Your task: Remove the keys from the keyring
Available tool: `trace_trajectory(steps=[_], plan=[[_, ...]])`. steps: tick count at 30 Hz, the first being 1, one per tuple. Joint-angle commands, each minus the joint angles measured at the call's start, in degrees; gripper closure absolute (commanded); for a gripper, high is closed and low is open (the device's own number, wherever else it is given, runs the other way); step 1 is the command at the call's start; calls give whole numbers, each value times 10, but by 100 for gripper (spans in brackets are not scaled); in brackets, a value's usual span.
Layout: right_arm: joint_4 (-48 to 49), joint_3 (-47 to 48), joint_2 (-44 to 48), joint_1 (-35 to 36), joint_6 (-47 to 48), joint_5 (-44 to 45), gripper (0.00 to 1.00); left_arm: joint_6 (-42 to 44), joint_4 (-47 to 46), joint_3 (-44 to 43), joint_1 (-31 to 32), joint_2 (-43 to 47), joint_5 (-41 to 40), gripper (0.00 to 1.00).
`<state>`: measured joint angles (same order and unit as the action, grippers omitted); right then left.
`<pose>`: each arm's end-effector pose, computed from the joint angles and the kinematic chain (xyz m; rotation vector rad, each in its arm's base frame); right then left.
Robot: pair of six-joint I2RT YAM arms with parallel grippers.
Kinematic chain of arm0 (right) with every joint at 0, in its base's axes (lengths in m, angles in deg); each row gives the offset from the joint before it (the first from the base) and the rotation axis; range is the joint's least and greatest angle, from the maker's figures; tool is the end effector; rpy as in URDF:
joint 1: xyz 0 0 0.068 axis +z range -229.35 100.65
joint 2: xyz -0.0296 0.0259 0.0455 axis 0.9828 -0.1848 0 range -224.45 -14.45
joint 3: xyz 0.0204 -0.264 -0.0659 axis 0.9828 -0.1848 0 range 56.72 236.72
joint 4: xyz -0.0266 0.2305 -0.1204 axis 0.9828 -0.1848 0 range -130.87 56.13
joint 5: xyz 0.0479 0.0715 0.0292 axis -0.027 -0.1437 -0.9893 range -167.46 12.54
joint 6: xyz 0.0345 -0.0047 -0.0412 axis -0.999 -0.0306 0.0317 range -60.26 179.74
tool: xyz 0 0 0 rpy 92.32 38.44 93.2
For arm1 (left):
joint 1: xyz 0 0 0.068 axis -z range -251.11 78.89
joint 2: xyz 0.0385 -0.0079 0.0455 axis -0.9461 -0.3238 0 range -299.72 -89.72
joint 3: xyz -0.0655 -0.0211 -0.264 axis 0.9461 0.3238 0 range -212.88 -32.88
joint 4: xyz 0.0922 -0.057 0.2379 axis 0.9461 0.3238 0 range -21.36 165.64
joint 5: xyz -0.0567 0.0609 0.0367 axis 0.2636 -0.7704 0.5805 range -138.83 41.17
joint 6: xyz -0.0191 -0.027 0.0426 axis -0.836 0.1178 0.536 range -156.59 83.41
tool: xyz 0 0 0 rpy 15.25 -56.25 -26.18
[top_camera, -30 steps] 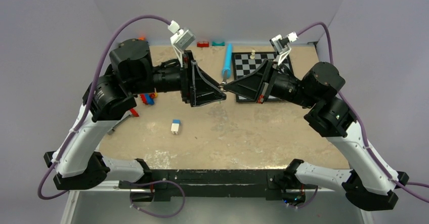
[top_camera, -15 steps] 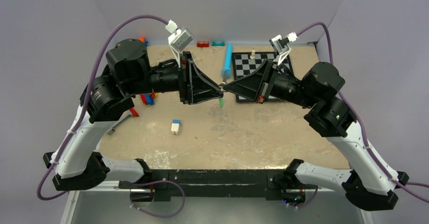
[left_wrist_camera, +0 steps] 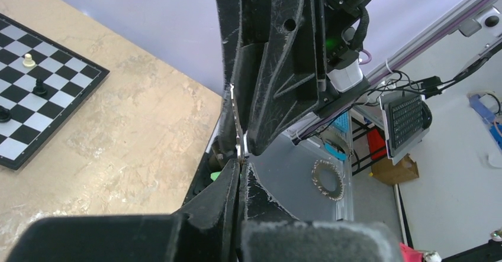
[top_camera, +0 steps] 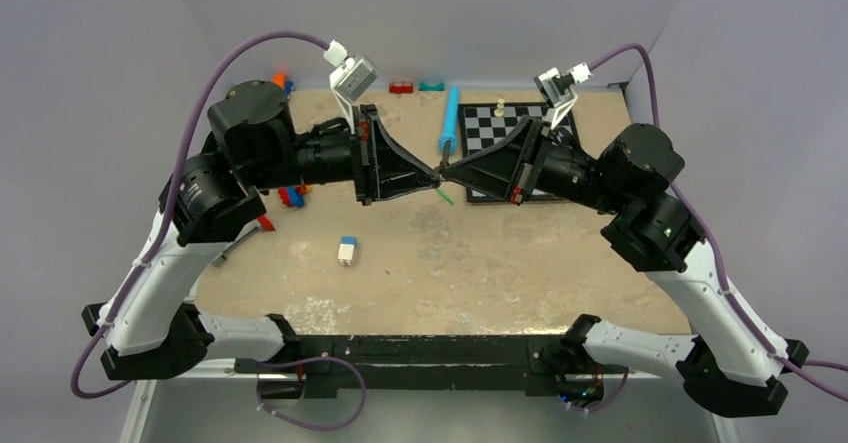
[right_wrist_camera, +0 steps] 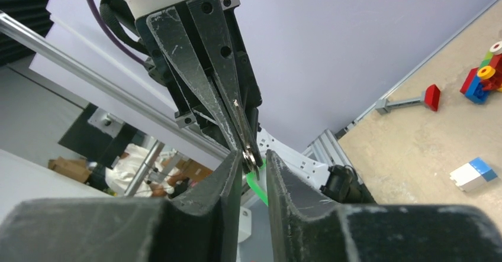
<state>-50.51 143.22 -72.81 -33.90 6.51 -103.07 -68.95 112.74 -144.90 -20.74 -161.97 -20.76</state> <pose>0.1106 0.1342 0.5278 -0.3294 1.5975 1.6916 0.1111 -0.1605 0.5599 0.7009 1.7304 -1.4556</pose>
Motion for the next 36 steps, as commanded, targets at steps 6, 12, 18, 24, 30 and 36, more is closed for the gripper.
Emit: trace_trajectory(steps=[6, 12, 18, 24, 30, 36], plan=[[47, -9, 8, 3, -9, 5, 66, -63, -130, 85, 1, 46, -8, 100], [51, -11, 6, 2, -12, 3, 82, -86, -158, 111, 1, 54, -13, 100], [55, -22, 13, 2, -15, 6, 100, -112, -187, 137, 1, 68, -41, 100], [78, -42, 23, 3, -30, 12, 100, -135, -225, 192, 1, 107, -109, 100], [120, -78, 28, 3, -55, 8, 100, -160, -266, 212, 1, 107, -116, 100], [131, -85, 32, 2, -61, 21, 100, -200, -327, 256, 2, 118, -145, 100]])
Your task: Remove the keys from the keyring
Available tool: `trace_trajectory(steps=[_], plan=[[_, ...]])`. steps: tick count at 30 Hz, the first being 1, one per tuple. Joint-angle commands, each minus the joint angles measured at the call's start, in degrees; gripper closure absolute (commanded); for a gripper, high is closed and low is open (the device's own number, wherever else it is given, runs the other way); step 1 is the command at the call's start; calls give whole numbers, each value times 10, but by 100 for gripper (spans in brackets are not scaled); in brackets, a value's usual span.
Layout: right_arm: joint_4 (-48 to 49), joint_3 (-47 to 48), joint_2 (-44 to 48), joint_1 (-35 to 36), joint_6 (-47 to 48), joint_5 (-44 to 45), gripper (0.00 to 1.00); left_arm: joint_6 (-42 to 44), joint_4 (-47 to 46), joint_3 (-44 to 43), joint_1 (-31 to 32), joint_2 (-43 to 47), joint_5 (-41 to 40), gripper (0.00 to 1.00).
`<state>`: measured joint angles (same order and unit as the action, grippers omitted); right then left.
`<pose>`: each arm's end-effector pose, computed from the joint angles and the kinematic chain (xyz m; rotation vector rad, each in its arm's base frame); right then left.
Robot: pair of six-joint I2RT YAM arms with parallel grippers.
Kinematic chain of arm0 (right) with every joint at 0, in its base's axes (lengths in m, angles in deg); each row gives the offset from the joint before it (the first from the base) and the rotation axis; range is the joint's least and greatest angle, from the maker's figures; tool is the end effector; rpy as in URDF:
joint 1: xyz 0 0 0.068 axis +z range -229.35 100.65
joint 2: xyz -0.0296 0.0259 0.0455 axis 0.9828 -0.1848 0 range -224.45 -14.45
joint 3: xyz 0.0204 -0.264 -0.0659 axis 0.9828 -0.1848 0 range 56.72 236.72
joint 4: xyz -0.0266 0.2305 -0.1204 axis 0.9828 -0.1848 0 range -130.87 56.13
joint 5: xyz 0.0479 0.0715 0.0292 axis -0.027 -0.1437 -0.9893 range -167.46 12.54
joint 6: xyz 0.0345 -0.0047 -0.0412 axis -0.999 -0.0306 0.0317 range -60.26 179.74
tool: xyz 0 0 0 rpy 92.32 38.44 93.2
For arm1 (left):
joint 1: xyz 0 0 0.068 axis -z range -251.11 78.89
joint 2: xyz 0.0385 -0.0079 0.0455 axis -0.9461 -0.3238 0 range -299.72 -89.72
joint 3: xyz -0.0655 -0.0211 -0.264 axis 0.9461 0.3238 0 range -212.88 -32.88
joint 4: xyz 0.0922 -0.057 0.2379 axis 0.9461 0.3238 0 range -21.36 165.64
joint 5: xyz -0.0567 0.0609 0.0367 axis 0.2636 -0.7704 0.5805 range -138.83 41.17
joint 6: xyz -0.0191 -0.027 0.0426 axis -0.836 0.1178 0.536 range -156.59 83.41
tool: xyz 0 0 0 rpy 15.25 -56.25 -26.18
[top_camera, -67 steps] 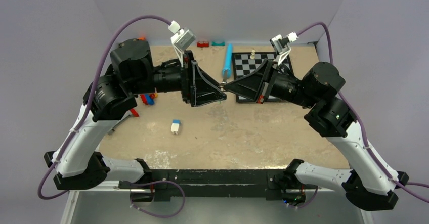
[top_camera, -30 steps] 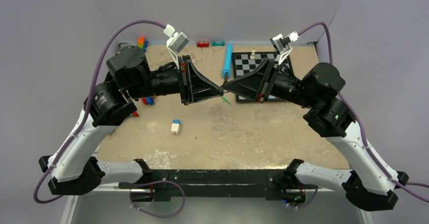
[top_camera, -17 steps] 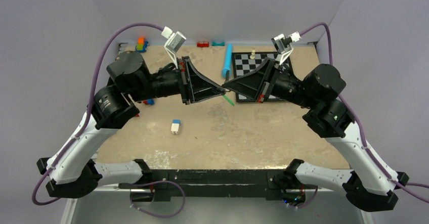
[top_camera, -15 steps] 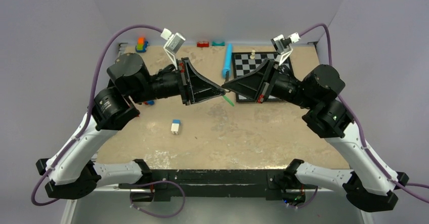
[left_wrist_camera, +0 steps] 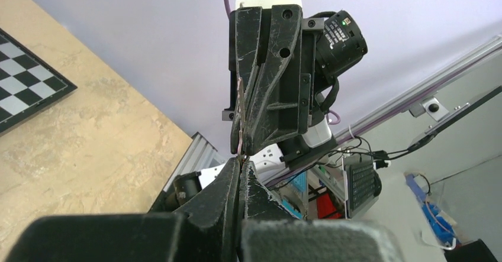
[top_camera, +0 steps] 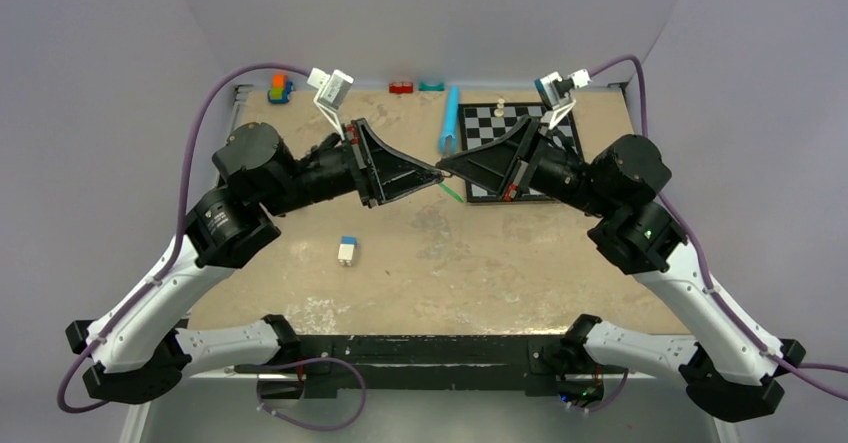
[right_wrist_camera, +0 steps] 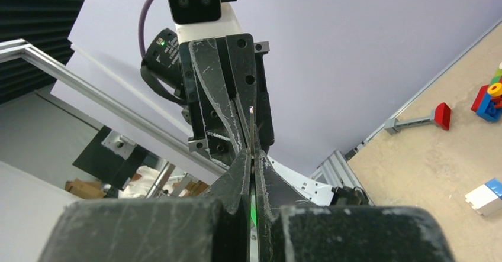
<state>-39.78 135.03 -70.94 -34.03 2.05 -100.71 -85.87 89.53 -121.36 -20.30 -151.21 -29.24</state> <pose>0.1180 0.1393 0.5096 -0.2445 1.5341 1.7459 0.1119 -0.1563 0.5216 0.3449 1.6749 -1.6184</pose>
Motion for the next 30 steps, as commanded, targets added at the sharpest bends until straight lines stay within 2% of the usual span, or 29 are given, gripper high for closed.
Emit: trace_trajectory(steps=[1, 8, 27, 28, 30], plan=[[25, -3, 14, 4, -17, 2, 100, -38, -105, 28, -3, 12, -64, 100], [50, -17, 17, 3, -31, 10, 100, -67, -152, 58, -3, 20, -90, 100], [56, -26, 16, 4, -34, 5, 100, -87, -185, 96, -2, 40, -126, 100], [56, -26, 16, 5, -34, 4, 96, -87, -185, 96, -3, 40, -126, 100], [48, -22, 16, 5, -30, 5, 80, -87, -184, 96, -2, 42, -126, 100]])
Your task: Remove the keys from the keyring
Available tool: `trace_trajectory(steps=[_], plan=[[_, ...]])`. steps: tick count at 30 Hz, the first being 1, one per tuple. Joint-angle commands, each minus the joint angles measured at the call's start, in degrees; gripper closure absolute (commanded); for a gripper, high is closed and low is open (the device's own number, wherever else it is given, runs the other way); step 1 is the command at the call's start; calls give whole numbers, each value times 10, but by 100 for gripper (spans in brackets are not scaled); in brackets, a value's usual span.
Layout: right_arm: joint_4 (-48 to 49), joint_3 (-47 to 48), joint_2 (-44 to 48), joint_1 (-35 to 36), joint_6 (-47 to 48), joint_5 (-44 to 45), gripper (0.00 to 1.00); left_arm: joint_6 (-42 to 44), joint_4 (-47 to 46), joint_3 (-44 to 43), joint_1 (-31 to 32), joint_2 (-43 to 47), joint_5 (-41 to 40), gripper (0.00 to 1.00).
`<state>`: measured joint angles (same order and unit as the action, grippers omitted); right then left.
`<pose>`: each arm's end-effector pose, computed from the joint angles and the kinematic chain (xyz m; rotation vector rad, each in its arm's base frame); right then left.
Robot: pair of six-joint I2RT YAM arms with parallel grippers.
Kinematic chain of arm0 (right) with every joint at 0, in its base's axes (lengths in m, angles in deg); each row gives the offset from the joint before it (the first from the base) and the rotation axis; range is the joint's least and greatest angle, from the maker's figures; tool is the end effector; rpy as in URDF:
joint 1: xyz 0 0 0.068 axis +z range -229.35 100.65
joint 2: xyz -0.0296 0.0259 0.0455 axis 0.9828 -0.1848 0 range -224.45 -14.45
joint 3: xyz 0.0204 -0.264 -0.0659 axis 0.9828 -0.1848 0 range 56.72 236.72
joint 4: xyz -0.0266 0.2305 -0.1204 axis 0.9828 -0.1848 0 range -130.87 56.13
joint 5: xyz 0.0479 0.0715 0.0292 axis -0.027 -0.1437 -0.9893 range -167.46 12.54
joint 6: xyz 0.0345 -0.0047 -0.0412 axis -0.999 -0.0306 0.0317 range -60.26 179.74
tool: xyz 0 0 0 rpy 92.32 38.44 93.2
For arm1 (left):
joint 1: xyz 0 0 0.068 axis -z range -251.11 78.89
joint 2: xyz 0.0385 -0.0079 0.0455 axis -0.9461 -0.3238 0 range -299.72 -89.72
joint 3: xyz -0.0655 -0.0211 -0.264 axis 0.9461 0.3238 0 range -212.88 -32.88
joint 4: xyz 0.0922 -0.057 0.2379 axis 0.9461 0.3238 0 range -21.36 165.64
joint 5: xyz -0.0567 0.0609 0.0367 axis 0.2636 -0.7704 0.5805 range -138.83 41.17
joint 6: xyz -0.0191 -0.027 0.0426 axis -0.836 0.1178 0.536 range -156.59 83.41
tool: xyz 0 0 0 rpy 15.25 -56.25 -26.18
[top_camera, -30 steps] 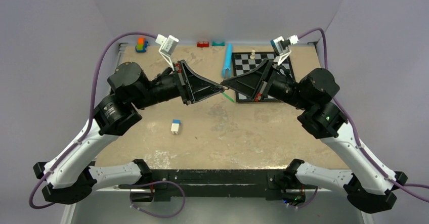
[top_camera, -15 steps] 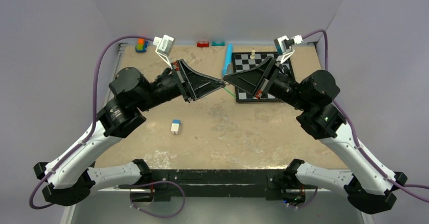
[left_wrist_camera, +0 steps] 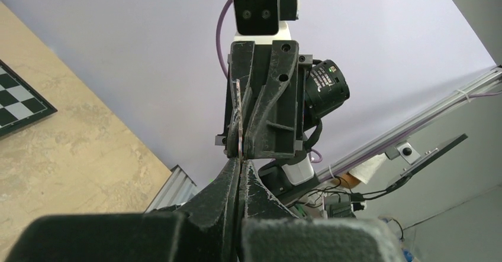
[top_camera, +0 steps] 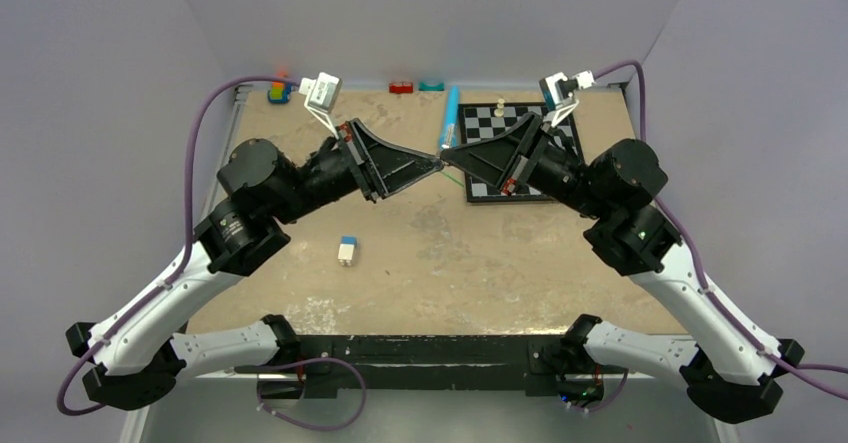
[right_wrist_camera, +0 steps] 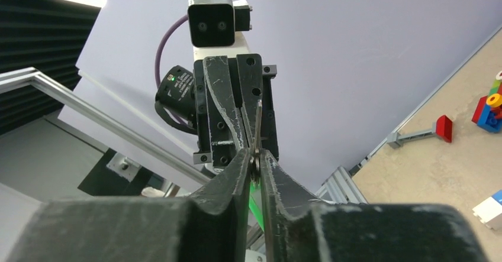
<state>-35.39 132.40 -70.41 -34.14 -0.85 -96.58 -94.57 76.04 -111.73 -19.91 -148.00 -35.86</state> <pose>0.1220 0.1394 0.5050 -0.1411 1.4924 1.7569 0.1160 -0.1572 0.5051 0.1314 1.5768 -1.7129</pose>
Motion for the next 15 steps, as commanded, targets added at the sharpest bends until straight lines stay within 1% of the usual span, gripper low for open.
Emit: trace_trajectory(steps=[1, 2, 7, 12, 15], plan=[[-5, 6, 11, 5, 3, -34, 76, 1, -47, 0, -7, 12, -60, 100], [-15, 10, 13, 6, 6, -32, 73, 2, -45, 0, -7, 14, -62, 100], [-36, 19, 18, 6, 16, -27, 70, 7, -35, -3, -6, 18, -61, 100], [-58, 29, 23, 5, 25, -24, 58, 19, -9, -18, -6, 12, -41, 100], [-77, 44, 23, 5, 36, -25, 57, 39, 36, -48, -6, 2, -17, 100]])
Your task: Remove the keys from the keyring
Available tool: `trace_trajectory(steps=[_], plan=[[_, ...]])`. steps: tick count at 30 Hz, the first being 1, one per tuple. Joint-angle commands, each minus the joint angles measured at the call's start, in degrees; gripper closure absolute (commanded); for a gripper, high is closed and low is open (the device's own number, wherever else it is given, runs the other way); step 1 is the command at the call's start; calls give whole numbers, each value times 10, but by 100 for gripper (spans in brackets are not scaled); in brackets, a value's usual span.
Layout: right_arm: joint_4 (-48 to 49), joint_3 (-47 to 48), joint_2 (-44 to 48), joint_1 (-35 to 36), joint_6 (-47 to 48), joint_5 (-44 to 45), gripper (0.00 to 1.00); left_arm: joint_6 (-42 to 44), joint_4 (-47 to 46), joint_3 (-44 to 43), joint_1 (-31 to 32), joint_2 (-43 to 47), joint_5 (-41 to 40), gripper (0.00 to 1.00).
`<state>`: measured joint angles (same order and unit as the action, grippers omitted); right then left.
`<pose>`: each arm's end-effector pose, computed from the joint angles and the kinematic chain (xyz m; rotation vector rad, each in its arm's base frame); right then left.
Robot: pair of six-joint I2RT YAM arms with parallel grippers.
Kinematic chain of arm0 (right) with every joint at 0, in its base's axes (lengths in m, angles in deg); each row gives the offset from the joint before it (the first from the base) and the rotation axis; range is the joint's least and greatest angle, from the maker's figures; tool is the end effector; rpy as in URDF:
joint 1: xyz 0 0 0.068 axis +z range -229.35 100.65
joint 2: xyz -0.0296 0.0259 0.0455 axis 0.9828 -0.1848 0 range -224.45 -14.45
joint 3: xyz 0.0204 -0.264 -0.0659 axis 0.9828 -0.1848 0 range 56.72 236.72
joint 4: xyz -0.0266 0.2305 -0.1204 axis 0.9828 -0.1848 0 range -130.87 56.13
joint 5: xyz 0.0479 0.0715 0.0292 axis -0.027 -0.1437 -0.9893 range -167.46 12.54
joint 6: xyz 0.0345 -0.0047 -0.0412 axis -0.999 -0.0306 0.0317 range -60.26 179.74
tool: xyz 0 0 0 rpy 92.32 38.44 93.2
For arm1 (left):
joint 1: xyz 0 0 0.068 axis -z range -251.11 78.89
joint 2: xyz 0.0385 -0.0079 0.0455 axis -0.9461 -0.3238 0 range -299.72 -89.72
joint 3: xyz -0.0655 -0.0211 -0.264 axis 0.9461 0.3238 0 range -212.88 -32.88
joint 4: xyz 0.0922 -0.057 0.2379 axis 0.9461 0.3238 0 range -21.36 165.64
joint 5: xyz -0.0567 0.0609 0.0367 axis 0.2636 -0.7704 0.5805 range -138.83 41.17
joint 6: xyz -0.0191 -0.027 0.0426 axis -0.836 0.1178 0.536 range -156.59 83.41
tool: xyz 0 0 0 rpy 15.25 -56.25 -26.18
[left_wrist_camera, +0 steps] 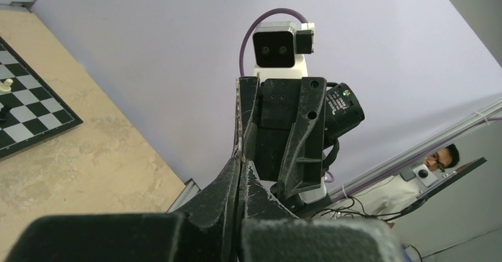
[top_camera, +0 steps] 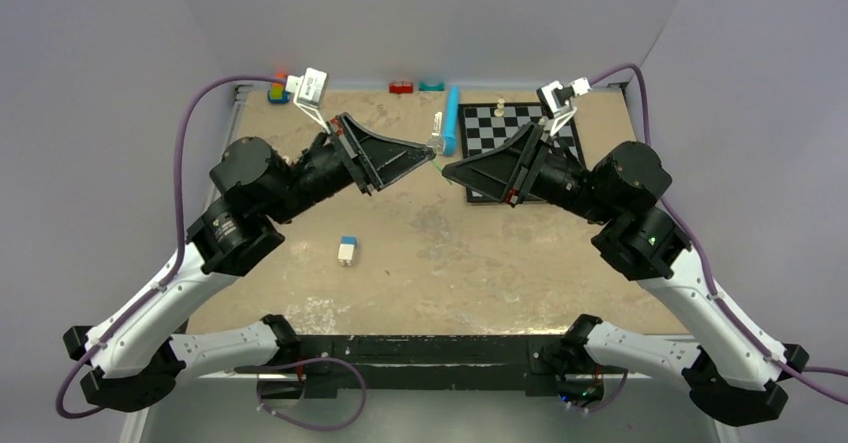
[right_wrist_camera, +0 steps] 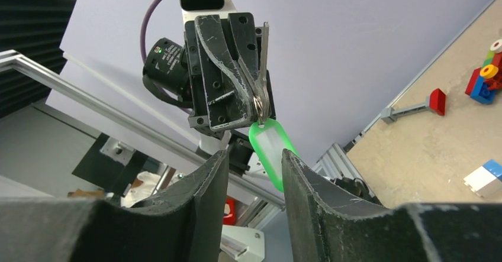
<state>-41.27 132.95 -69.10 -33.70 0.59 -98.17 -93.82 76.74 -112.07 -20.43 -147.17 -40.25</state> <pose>0.1148 0.1354 0.5010 -0.1776 1.5710 1.7374 0.1158 -0.1499 0.5083 0.0587 1.5482 -1.6539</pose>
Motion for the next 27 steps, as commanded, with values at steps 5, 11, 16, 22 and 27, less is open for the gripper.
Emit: trace_trajectory(steps=[5, 11, 16, 22, 27], plan=[[-41, 65, -1, 1, 37, -24, 60, 56, 78, -89, -1, -27, 82, 100], [-86, 107, -14, 1, 68, -38, 65, 102, 183, -159, -2, -49, 114, 100], [-113, 122, -18, 1, 85, -37, 65, 100, 198, -182, -2, -59, 150, 100], [-114, 127, -26, 1, 86, -38, 62, 96, 197, -185, -2, -64, 178, 100], [-107, 134, -36, 2, 83, -44, 63, 96, 202, -187, -2, -74, 193, 100]])
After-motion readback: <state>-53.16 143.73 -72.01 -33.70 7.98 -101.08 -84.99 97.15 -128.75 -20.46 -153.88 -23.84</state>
